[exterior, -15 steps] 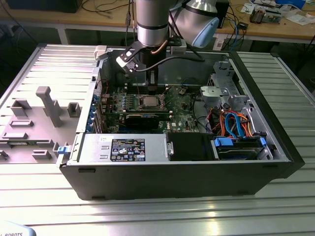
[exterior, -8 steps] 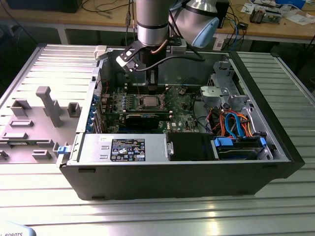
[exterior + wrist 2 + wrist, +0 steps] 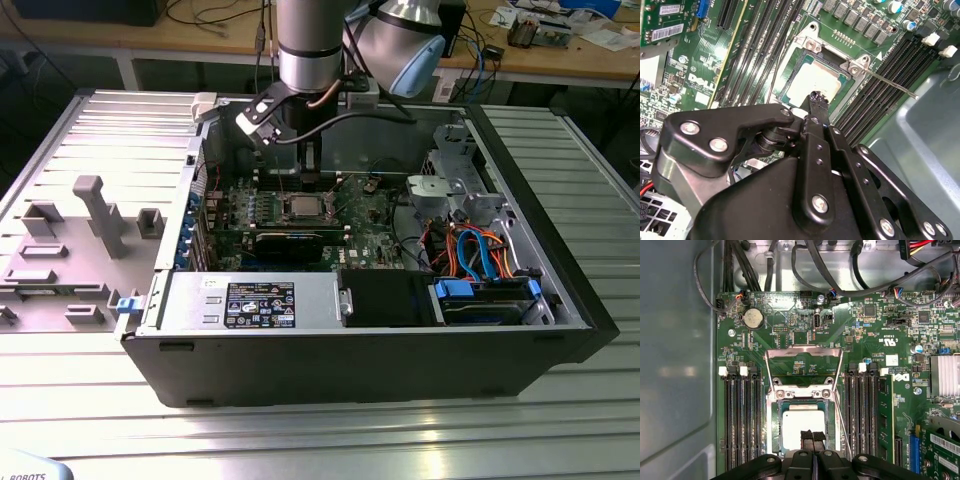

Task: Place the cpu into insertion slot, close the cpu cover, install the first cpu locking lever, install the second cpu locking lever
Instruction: 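Close the cpu cover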

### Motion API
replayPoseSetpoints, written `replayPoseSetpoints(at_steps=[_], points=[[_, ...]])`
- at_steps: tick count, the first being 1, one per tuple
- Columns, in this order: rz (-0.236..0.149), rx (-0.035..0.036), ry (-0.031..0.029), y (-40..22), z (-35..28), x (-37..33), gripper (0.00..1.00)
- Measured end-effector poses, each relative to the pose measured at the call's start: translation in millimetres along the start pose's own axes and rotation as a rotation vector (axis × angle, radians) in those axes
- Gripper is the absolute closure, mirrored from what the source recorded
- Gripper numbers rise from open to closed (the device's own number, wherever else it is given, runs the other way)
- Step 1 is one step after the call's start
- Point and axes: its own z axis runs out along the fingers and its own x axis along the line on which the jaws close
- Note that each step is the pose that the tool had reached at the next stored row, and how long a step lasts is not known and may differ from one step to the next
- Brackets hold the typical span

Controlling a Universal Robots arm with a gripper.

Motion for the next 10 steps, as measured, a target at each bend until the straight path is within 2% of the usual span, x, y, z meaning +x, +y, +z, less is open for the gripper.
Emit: replayPoseSetpoints(at_steps=[10], points=[[0.000, 0.0000, 0.0000, 0.1, -2.8, 0.0, 0.89]])
